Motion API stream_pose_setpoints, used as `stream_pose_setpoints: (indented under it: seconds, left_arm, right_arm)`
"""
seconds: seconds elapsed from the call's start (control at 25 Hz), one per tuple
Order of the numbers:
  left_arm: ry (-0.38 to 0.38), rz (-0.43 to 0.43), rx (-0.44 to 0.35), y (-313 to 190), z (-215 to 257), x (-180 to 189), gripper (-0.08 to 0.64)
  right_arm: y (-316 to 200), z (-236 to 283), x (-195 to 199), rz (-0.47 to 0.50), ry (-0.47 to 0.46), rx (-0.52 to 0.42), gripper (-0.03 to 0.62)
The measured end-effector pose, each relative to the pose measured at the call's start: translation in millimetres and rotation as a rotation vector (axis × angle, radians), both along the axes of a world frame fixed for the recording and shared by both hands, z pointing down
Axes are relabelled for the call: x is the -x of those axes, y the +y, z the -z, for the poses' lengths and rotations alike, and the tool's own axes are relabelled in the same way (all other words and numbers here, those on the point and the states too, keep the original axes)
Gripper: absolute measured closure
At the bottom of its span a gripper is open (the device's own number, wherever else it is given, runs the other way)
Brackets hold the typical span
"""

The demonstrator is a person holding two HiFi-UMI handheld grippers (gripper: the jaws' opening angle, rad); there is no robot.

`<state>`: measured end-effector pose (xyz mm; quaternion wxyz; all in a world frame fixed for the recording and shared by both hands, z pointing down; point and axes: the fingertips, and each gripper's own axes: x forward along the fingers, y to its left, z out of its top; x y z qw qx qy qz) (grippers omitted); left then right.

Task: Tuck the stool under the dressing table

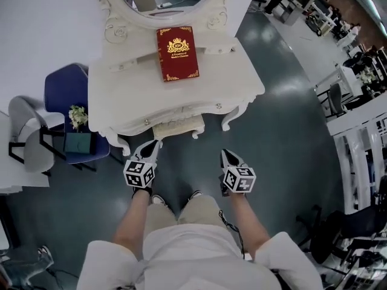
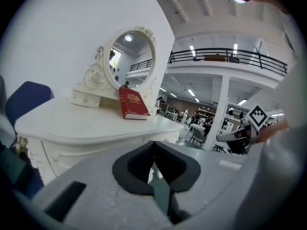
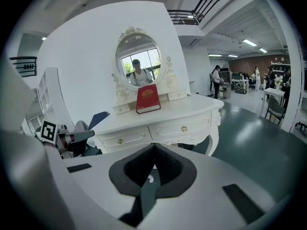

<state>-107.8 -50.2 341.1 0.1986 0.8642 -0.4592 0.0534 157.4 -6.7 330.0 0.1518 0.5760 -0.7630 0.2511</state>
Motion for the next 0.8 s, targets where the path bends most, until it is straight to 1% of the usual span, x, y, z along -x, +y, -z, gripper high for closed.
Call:
stream_pose_setpoints:
  seconds: [0.28,0.4,0.56,0.8]
  left_arm:
    - [0.011,0.022,-0.113,-3.1,66.2,11.1,0.543]
    - [0.003,0.029,-0.142,3.0,88.5,13.6,0.543]
    - [-0.003,0.019,-0.180,8.3,117.8,16.2,0.543]
    - [-0.020,0.059,-0.230,12.4,156.1,44.4,0.543]
  right_arm:
    - [4.9,55.7,-7.2,0.003,0.004,-0.106,0.592]
    - [5.4,81.4,-2.7,0.018,-0.002,-0.156,0.592]
    - [1.6,120.8,-3.9,0.043,0.015,-0.229,0.592]
    - [1.4,166.9,-26.2,0.026,0.018,-0.309,0.592]
